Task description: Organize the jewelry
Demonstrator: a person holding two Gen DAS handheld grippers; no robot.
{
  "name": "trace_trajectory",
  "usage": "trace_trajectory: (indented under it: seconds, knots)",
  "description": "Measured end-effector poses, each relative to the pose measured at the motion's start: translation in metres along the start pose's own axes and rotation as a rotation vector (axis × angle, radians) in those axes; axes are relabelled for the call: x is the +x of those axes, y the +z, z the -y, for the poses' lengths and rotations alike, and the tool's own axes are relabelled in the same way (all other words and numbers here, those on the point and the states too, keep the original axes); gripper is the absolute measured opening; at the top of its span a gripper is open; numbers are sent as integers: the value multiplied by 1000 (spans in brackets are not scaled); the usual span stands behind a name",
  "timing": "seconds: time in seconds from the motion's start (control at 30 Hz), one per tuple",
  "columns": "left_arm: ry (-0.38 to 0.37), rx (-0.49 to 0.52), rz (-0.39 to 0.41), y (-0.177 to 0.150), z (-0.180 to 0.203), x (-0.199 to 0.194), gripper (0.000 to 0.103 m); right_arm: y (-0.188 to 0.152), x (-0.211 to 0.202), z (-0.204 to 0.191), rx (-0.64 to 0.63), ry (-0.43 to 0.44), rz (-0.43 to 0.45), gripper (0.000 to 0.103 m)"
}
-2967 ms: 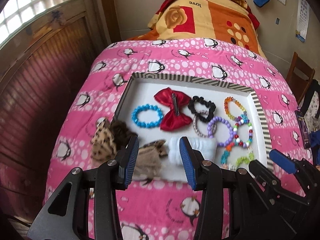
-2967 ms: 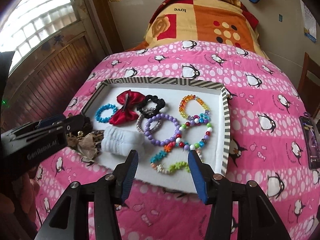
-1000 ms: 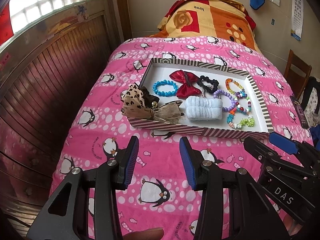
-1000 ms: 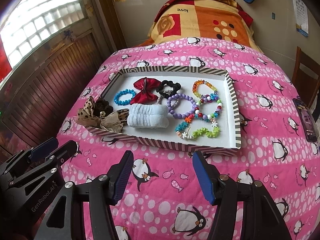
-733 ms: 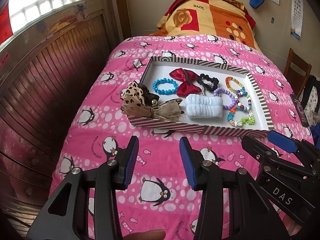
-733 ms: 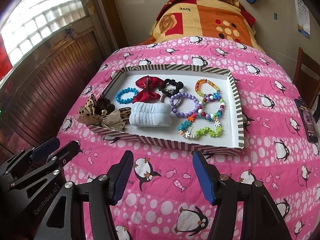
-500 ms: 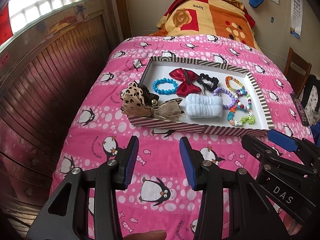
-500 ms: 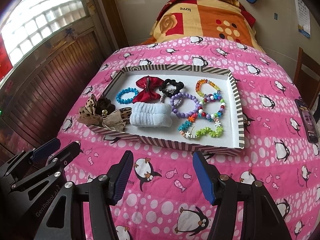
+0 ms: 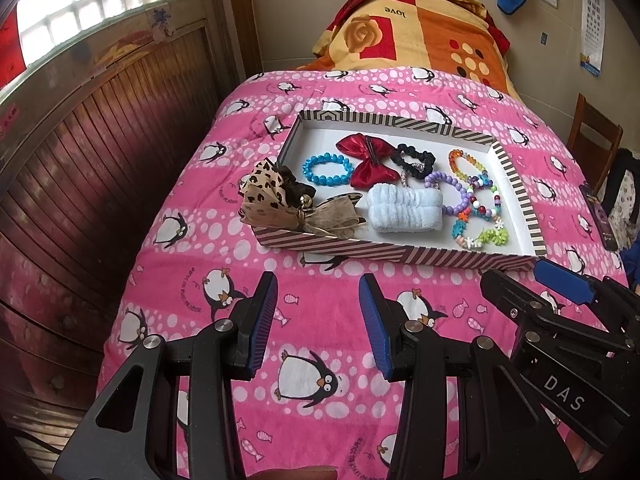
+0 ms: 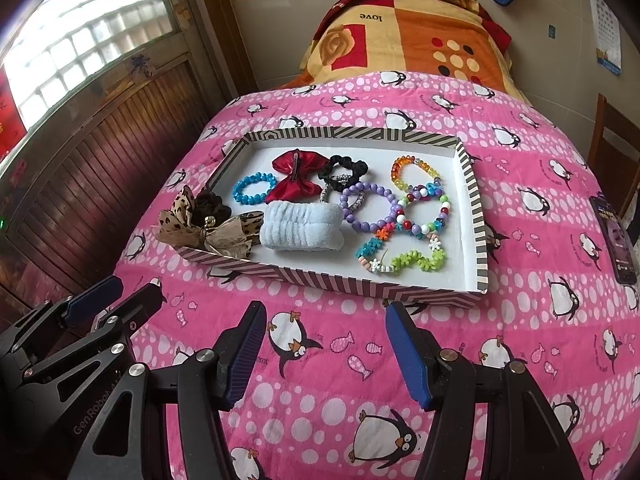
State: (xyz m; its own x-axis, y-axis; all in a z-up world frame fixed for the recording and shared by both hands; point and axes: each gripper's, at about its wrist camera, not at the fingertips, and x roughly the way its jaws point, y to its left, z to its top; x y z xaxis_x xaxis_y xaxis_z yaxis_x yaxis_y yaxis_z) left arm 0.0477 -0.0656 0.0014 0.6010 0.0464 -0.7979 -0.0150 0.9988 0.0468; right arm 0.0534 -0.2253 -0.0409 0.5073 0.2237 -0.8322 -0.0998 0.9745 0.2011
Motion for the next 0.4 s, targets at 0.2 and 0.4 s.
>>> trace_trajectory:
  seconds: [0.2, 0.4]
  knots:
    - [-8, 2, -2, -1, 1, 1, 42, -4, 0, -1, 2, 2, -4, 60]
    - [-26, 27, -3, -12, 2, 1, 42, -12, -2, 2, -11, 61, -14, 60]
